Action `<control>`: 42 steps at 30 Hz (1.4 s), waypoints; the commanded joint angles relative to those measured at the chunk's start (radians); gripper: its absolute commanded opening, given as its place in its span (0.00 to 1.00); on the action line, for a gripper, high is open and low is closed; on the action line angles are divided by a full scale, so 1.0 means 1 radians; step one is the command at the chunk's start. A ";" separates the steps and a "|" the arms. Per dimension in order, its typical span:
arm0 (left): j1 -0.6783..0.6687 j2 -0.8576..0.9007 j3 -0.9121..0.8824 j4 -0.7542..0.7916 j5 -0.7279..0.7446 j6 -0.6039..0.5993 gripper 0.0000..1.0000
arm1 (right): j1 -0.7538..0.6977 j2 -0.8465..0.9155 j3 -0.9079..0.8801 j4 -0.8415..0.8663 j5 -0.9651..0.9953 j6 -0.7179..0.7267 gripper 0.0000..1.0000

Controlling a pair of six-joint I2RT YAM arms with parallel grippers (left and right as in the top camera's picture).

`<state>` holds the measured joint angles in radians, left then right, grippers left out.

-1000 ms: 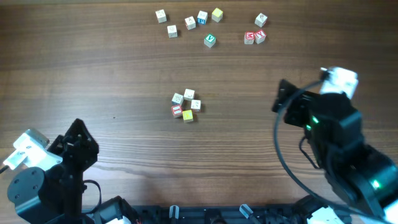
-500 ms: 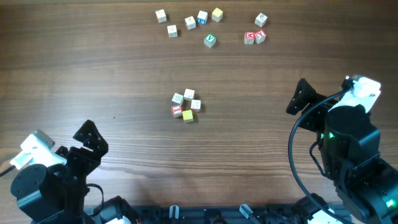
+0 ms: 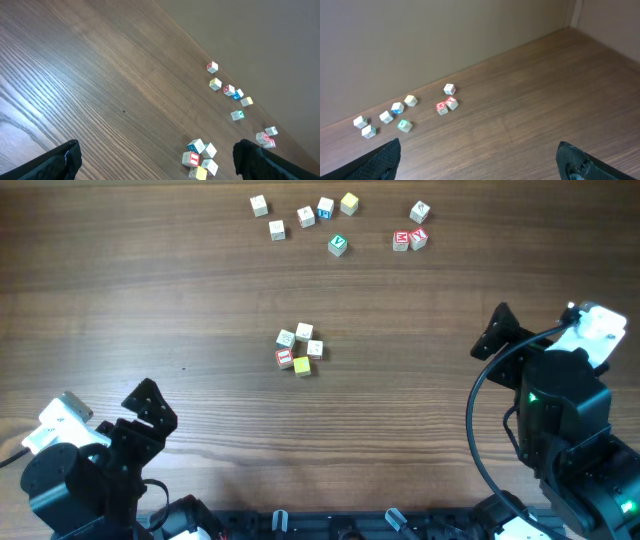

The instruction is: Form a circle

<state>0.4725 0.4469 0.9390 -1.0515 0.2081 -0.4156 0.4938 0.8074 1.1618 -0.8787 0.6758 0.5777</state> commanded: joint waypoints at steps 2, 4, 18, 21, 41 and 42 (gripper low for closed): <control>0.001 0.005 -0.003 -0.001 0.012 0.016 1.00 | -0.001 -0.007 0.013 0.004 0.042 0.001 1.00; 0.001 0.005 -0.003 -0.001 0.012 0.016 1.00 | -0.001 -0.007 0.012 0.006 0.042 0.002 1.00; 0.001 0.005 -0.003 -0.001 0.012 0.016 1.00 | -0.001 0.003 0.011 -0.192 -0.064 0.000 1.00; 0.001 0.005 -0.003 -0.001 0.012 0.016 1.00 | -0.001 0.003 0.011 -0.192 -0.075 -0.001 1.00; 0.001 0.005 -0.003 -0.001 0.012 0.016 1.00 | -0.255 -0.352 -0.475 0.538 -0.461 -0.146 1.00; 0.001 0.005 -0.003 -0.001 0.012 0.016 1.00 | -0.288 -0.417 -0.541 0.633 -0.510 -0.161 0.99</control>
<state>0.4725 0.4465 0.9390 -1.0531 0.2085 -0.4156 0.2741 0.5213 0.7578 -0.3916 0.3595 0.4942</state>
